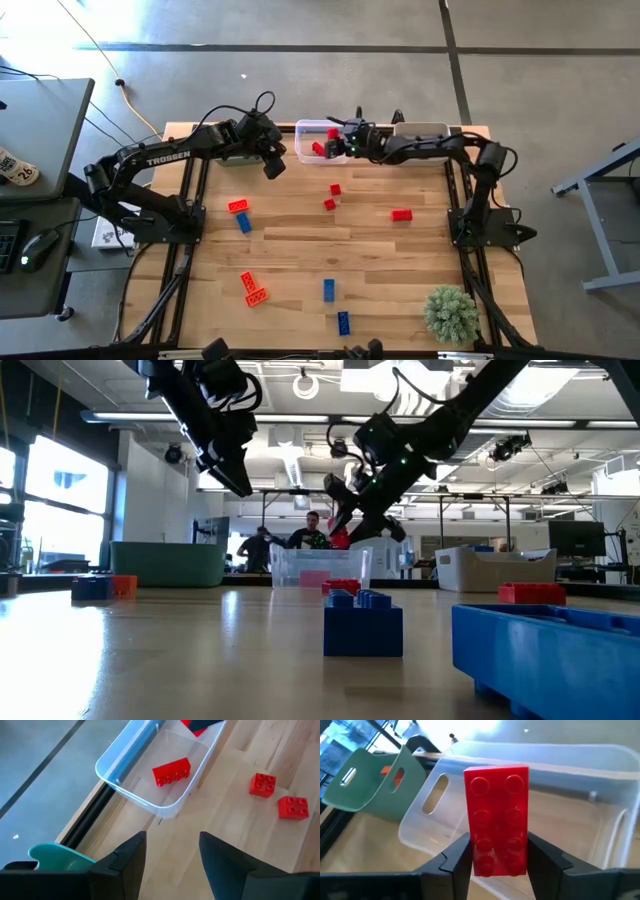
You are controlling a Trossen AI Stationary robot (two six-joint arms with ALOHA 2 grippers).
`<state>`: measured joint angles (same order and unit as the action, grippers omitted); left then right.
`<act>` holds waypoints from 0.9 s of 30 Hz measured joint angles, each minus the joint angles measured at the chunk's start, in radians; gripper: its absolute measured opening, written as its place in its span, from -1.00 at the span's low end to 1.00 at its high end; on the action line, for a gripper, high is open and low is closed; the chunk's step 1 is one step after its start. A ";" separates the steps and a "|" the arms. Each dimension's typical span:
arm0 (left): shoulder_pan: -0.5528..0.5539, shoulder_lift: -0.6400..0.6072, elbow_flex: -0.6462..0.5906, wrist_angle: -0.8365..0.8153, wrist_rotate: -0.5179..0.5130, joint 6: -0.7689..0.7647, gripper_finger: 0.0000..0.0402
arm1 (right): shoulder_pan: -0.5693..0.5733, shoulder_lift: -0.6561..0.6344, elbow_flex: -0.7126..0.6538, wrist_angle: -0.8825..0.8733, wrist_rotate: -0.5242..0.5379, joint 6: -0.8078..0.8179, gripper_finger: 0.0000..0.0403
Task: Sort & place blocks by color
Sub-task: Put the red game piece into the transparent bin, then put the orange game piece into the green bin
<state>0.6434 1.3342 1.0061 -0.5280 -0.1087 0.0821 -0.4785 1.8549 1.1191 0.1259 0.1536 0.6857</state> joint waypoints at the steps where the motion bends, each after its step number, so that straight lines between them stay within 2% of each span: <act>1: 0.000 0.000 0.000 0.000 0.000 0.000 -0.14 | -0.003 0.000 0.000 0.001 -0.004 0.000 -0.24; 10: -0.002 0.000 0.000 -0.022 0.018 -0.103 -0.06 | -0.039 0.000 0.000 0.005 -0.118 -0.056 0.00; 16: -0.002 0.000 0.000 -0.086 0.004 -0.203 0.14 | -0.087 0.000 0.044 -0.008 -0.305 -0.064 0.08; 22: -0.002 0.000 -0.002 -0.275 -0.007 -0.274 0.29 | -0.124 0.000 0.143 -0.037 -0.471 -0.148 0.09; 27: -0.023 0.000 -0.039 -0.421 0.023 -0.349 0.28 | -0.136 0.000 0.264 -0.156 -0.505 -0.263 0.09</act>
<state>0.6204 1.3342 0.9671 -0.9489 -0.0860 -0.2672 -0.6144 1.8545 1.3827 -0.0296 -0.3517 0.4228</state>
